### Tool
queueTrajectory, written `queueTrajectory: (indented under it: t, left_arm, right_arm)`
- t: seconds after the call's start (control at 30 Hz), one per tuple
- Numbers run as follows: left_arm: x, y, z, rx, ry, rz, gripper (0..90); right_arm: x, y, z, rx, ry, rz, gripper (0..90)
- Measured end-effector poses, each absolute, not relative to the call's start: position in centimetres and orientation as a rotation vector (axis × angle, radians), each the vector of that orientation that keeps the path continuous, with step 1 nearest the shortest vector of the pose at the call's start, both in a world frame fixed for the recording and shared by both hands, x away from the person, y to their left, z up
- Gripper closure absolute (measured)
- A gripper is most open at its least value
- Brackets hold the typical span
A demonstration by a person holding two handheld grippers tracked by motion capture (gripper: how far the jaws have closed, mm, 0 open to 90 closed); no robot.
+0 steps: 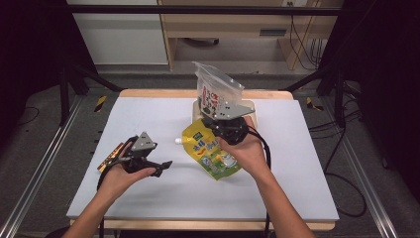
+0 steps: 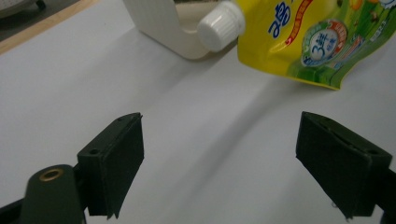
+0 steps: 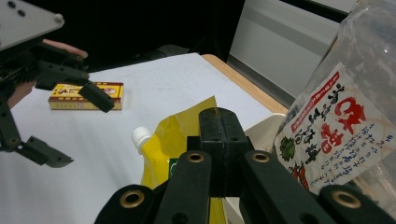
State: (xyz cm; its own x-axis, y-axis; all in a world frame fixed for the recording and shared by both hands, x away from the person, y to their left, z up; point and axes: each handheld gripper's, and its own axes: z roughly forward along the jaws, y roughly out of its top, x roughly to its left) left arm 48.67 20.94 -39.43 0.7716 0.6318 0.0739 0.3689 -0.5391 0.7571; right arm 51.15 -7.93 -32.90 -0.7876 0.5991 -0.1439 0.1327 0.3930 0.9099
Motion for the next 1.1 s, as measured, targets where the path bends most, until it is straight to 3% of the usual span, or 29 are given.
queueTrajectory:
  t: [0.33,1.1]
  left_arm:
    - [51.3,18.5,-37.6,2.226,0.66,0.366,18.7]
    - [53.9,15.1,-37.6,2.344,0.527,0.257,30.5]
  right_arm:
    - [50.6,-8.5,-32.9,0.603,2.199,1.409,90.0]
    - [49.4,-8.9,-32.6,0.545,2.207,1.443,90.0]
